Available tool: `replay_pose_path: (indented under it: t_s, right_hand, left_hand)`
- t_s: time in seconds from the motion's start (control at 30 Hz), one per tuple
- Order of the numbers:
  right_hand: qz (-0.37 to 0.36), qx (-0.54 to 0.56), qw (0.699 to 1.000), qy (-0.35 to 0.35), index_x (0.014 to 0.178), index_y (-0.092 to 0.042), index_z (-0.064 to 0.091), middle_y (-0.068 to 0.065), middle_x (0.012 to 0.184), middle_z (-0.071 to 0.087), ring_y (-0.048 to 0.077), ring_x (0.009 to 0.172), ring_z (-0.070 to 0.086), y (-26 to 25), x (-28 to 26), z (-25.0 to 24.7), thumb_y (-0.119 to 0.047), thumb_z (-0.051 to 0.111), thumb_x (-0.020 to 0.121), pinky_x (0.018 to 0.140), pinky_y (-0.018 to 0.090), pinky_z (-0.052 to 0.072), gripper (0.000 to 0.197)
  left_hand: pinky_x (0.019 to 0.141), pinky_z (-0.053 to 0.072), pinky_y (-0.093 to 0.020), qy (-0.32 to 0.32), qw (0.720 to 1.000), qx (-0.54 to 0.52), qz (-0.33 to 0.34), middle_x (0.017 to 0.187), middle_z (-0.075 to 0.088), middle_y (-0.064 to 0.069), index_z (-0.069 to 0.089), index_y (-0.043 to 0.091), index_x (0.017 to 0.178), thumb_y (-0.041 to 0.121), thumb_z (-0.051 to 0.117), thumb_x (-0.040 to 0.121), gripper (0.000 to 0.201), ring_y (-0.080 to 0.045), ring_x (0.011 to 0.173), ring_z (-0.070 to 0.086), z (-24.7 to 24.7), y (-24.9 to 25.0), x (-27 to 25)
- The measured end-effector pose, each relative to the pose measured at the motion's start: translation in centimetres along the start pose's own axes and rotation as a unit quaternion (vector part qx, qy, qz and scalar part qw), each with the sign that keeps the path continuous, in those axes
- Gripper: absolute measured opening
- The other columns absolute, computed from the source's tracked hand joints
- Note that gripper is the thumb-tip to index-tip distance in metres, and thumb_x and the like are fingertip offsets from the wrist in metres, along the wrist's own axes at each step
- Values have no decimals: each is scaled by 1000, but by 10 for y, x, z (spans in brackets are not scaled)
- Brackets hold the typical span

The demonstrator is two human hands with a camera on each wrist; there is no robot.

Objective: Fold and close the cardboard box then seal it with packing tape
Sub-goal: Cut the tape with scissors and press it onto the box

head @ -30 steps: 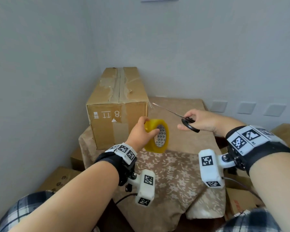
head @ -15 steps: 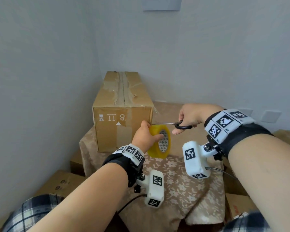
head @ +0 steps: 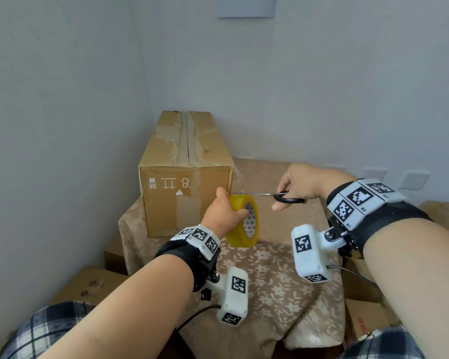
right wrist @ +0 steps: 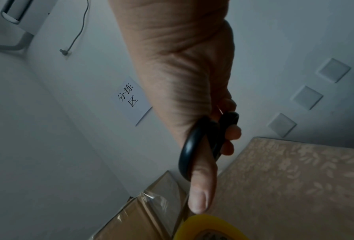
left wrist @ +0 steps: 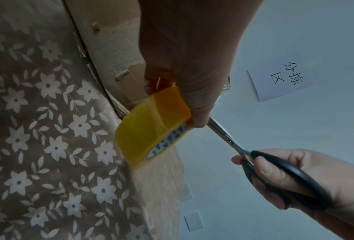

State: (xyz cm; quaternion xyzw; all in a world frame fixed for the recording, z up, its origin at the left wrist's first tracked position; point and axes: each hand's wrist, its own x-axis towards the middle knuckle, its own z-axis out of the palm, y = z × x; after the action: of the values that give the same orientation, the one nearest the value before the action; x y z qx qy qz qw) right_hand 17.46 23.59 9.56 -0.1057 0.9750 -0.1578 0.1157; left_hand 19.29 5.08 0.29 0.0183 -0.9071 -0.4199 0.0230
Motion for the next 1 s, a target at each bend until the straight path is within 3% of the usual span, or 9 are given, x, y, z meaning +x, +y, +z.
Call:
replay_pose_path:
  t_s: [0.1,0.2,0.4,0.5,0.6,0.7,0.83,0.93,1.0]
  right_hand:
    - [0,-4,1000,5,85,-21,72,2,80,70,17,66,60,0,1,1,-49,88,54,74,30,51,45]
    - [-1,1,1000,7,87,-20,72,4,87,71,19,74,61,-1,1,1,-47,88,55,80,33,53,46]
    - [-3,21,1000,11,89,-19,72,7,89,72,18,71,59,1,2,3,-47,89,54,78,34,53,48]
    - [-3,26,1000,11,85,-19,74,7,87,72,18,70,60,6,3,5,-49,89,52,79,36,54,47]
    - [-4,30,1000,3,83,-20,74,4,82,71,17,67,59,10,4,7,-51,88,52,76,35,54,46]
    - [-4,21,1000,-7,85,-19,73,5,83,71,17,67,59,8,5,9,-51,86,55,73,33,53,46]
    - [-5,7,1000,-5,86,-18,72,4,80,70,17,66,59,5,6,12,-49,87,57,71,30,52,44]
    - [-14,18,1000,-1,86,-19,73,3,80,70,17,66,58,8,6,13,-49,86,57,72,31,52,44]
    - [-15,19,1000,-3,88,-20,73,5,83,71,17,67,58,10,4,13,-51,86,57,77,33,54,46]
  left_hand:
    - [57,45,-28,-14,1000,-4,2,81,50,-2,32,12,106,24,65,84,42,-14,65,51,-5,3,2]
    - [64,46,-33,-36,999,-9,-9,84,50,-5,33,11,107,24,66,83,43,-19,72,51,-10,5,4]
    - [60,45,-29,-57,998,7,-9,83,50,-4,31,12,107,24,64,85,42,-15,68,50,-15,4,2]
    - [67,52,-30,-72,997,6,-13,95,54,-5,28,13,112,26,64,87,45,-15,77,57,-4,-11,-8]
    - [69,51,-28,-53,998,-9,-22,90,50,-1,26,14,107,31,68,84,51,-13,77,55,7,-21,-14]
    - [78,50,-33,-34,998,-39,-33,102,47,-3,29,14,112,42,72,78,61,-20,92,54,8,-16,-9]
    - [86,48,-35,-22,994,-87,-57,110,47,-3,30,10,132,47,68,80,74,-22,99,53,7,-12,-4]
    - [80,44,-31,-36,979,-181,-81,109,50,-3,34,10,134,36,66,84,65,-21,98,53,8,-13,-8]
    - [80,43,-31,-56,964,-240,-95,110,53,-4,39,12,133,38,59,89,54,-20,97,54,10,-11,-13]
